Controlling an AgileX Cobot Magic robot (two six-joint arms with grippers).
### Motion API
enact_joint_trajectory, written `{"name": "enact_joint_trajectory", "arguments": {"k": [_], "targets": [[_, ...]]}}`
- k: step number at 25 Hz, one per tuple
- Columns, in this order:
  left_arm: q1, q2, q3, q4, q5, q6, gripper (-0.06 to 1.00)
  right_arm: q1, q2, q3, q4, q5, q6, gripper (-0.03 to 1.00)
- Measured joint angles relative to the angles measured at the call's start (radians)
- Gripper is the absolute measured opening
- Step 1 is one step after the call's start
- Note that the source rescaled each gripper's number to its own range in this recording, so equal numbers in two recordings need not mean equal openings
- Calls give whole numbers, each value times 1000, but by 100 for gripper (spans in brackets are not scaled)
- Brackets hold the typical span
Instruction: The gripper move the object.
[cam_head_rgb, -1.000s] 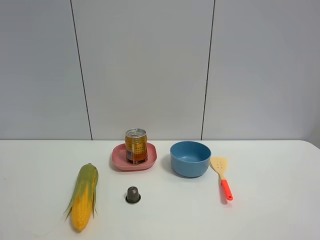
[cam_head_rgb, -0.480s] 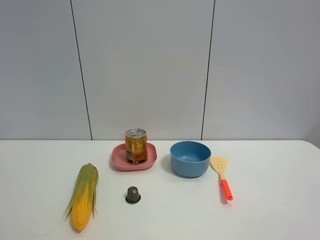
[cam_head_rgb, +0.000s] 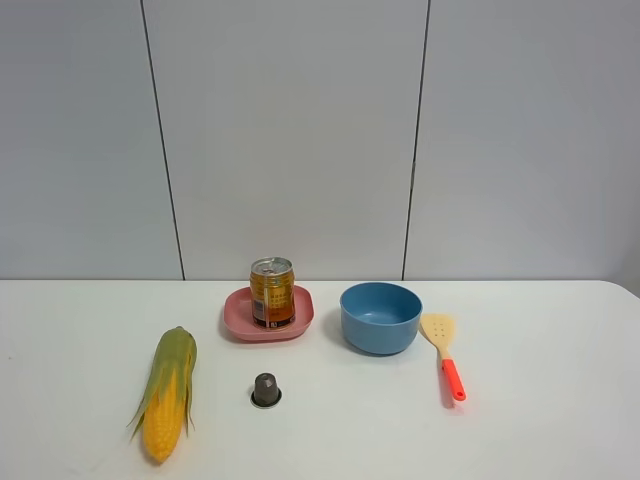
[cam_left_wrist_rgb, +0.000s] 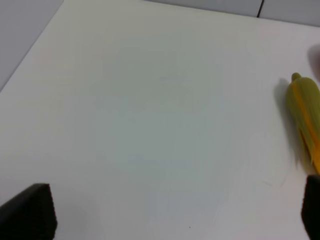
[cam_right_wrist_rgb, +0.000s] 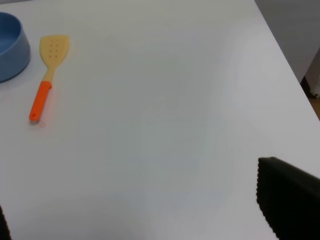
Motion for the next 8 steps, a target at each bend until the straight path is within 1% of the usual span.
{"name": "enact_joint_trajectory", "arguments": {"k": [8], "targets": [[0, 0, 0, 0, 0, 0, 99, 0, 0, 0, 0, 0, 0, 100]]}}
